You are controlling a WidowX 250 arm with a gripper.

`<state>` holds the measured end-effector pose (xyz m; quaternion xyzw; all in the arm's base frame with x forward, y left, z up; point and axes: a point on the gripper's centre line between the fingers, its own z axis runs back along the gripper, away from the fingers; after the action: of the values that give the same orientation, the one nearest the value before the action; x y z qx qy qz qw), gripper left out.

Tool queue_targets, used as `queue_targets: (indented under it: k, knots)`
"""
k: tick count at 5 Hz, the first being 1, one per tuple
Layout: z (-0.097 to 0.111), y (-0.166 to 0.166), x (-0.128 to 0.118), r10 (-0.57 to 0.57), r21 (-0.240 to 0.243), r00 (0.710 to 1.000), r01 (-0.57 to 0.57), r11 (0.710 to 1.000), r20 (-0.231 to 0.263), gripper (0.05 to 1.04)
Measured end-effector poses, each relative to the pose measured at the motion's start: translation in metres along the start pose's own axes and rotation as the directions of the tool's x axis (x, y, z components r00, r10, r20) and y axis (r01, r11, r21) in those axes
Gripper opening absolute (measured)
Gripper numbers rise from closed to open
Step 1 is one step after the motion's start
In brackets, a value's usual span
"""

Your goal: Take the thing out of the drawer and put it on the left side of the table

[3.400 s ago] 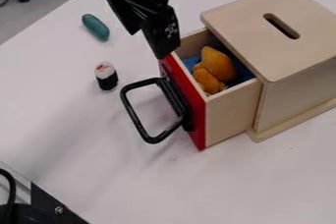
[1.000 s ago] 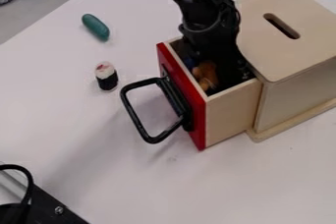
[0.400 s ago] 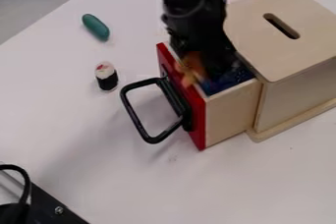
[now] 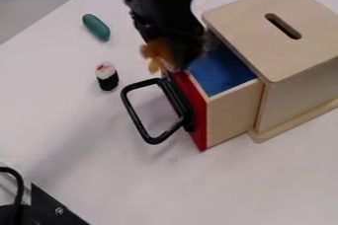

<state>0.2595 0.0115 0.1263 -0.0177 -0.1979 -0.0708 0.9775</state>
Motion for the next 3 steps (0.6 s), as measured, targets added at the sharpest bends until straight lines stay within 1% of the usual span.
queue_targets:
  k: [1, 2, 3]
  knots:
    - [0.018, 0.023, 0.012, 0.05, 0.024, 0.998, -0.051, 0.998, 0.038, 0.596]
    - [0.018, 0.065, 0.028, 0.102, 0.093, 0.994, -0.106, 0.99, 0.046, 0.596]
    - [0.008, 0.101, 0.036, 0.148, 0.154, 0.989, -0.151, 0.976, 0.03, 0.596]
